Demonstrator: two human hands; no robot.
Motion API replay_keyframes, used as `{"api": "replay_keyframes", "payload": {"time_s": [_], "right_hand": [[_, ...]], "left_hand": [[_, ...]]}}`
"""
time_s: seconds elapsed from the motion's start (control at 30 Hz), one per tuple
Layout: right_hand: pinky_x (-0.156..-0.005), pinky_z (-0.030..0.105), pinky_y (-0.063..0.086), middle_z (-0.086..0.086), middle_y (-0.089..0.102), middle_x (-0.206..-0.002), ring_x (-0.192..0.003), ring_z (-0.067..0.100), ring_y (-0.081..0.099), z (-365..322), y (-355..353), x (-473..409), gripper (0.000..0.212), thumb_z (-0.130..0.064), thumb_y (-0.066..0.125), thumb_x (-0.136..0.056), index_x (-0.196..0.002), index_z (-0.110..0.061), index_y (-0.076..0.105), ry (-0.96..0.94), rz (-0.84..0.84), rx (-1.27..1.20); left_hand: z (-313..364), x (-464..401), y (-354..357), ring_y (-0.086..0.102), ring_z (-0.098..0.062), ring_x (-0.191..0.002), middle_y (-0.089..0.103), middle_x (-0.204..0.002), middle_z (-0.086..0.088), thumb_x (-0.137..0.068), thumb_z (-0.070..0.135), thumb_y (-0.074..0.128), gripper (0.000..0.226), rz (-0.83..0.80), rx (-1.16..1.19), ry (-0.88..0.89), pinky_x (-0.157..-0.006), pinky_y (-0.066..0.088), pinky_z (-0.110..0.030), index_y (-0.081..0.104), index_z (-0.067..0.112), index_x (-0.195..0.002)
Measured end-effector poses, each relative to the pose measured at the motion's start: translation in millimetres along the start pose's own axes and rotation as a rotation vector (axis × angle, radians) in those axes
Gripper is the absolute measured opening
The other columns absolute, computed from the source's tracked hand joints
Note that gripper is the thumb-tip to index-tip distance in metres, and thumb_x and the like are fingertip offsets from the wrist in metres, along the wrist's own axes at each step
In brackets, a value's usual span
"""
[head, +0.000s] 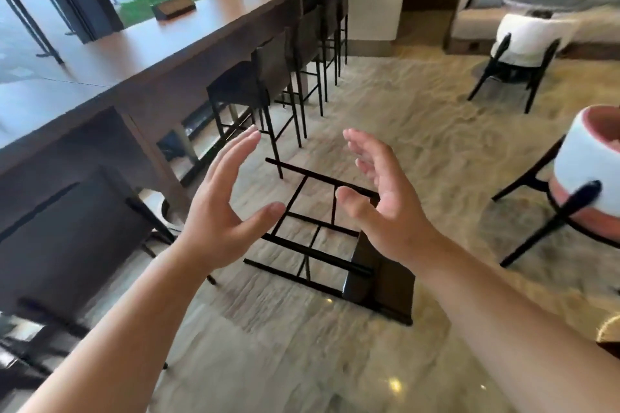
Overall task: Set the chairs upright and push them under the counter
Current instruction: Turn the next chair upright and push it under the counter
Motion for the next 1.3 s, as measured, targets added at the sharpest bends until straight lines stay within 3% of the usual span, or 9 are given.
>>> {"api": "replay_keyframes", "payload": {"time_s": [0.2, 0.5, 0.77, 1.07, 1.3], "right_hand": [[-0.112, 0.038, 0.031, -0.009, 0.037, -0.15, -0.139, 0.01, 0.033, 27.8, -86.2, 28.7, 0.066, -0.049, 0.057, -0.088, -0.145, -0.025, 0.033, 0.055, 0.051, 0.047], [-0.112, 0.04, 0.033, -0.008, 0.039, -0.15, -0.139, 0.012, 0.034, 74.2, -233.7, 76.1, 0.067, -0.046, 0.058, -0.087, -0.144, -0.021, 0.035, 0.104, 0.086, 0.069], [-0.112, 0.042, 0.033, -0.007, 0.04, -0.148, -0.139, 0.014, 0.035, 110.2, -335.2, 96.9, 0.066, -0.04, 0.06, -0.085, -0.143, -0.019, 0.037, 0.125, 0.073, 0.069], [-0.112, 0.041, 0.033, -0.005, 0.04, -0.148, -0.139, 0.014, 0.035, 172.2, -393.7, 68.7, 0.067, -0.038, 0.061, -0.085, -0.143, -0.016, 0.037, 0.146, 0.054, 0.093], [-0.112, 0.04, 0.032, -0.003, 0.038, -0.149, -0.14, 0.014, 0.033, 246.3, -418.2, 3.5, 0.067, -0.037, 0.06, -0.085, -0.143, -0.013, 0.036, 0.179, -0.05, 0.122]], "left_hand": [[31.3, -34.5, 86.2, 0.038, -0.023, -0.141, 0.037, -0.153, 0.002, -0.09, 0.06, 0.056, 0.071, -0.047, 0.053, 0.035, -0.113, 0.035, -0.044, 0.031, 0.025, -0.147], [94.4, -66.5, 233.8, 0.039, -0.028, -0.14, 0.039, -0.152, -0.011, -0.087, 0.061, 0.058, 0.077, -0.092, 0.155, -0.06, -0.112, 0.034, -0.053, 0.035, 0.015, -0.144], [129.0, -93.1, 333.6, 0.037, -0.029, -0.142, 0.039, -0.153, -0.01, -0.088, 0.058, 0.06, 0.072, -0.069, 0.235, -0.101, -0.112, 0.032, -0.057, 0.033, 0.023, -0.146], [109.3, -143.7, 419.6, 0.038, -0.032, -0.141, 0.04, -0.152, -0.012, -0.088, 0.054, 0.063, 0.07, -0.113, 0.254, -0.066, -0.109, 0.033, -0.061, 0.035, 0.026, -0.146], [37.2, -194.9, 465.3, 0.038, -0.028, -0.141, 0.039, -0.154, -0.006, -0.088, 0.057, 0.062, 0.069, -0.063, 0.259, -0.146, -0.11, 0.034, -0.059, 0.035, 0.034, -0.147]]}}
Point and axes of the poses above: each hand's wrist, its own x-axis away from the middle knuckle, its own y-axis out of the palm, z = x × y, the point moved 4 cm from there along -x, towards the middle knuckle
